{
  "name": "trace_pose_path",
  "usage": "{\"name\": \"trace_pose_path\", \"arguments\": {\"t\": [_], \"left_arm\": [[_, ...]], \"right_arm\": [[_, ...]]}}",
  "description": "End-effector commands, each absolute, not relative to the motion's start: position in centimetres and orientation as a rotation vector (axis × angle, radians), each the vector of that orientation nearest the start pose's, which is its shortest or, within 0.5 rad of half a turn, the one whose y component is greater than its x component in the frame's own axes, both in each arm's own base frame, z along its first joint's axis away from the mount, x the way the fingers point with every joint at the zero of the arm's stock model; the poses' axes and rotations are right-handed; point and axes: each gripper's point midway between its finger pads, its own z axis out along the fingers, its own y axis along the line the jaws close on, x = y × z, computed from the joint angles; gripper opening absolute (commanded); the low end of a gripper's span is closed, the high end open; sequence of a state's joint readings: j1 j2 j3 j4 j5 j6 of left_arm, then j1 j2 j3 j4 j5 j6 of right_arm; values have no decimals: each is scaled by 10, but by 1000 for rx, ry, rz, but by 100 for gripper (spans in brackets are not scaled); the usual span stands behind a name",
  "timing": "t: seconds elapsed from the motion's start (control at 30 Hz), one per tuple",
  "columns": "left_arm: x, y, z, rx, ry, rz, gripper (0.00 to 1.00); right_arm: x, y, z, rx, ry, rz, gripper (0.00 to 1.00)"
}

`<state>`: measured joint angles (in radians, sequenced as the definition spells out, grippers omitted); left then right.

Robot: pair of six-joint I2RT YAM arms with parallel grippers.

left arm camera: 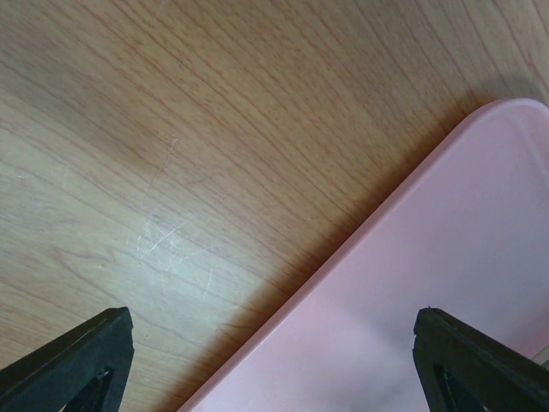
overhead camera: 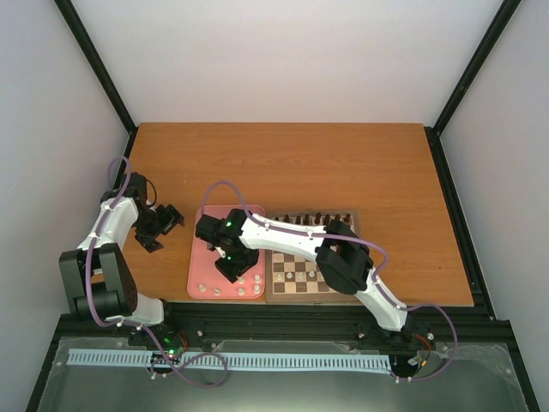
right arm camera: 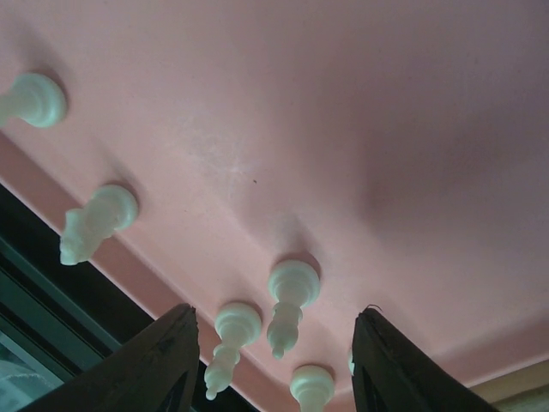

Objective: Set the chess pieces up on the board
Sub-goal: Pick up the chess piece from the storage box.

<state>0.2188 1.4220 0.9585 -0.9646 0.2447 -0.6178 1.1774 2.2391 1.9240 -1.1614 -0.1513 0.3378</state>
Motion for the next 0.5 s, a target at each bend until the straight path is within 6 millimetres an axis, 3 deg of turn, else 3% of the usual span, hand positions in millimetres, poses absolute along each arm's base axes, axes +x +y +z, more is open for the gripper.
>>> {"name": "trace_pose_path", "arguments": {"t": [0.0,0.47], "left_arm": [[268,16,87,-1202,2740,-429,100],[265,15,86,-1200,2742,-426,100]], "right_arm": [[144,425,51,-1307,2938,254,48],[137,421,37,-1339,2981,258,37]]}}
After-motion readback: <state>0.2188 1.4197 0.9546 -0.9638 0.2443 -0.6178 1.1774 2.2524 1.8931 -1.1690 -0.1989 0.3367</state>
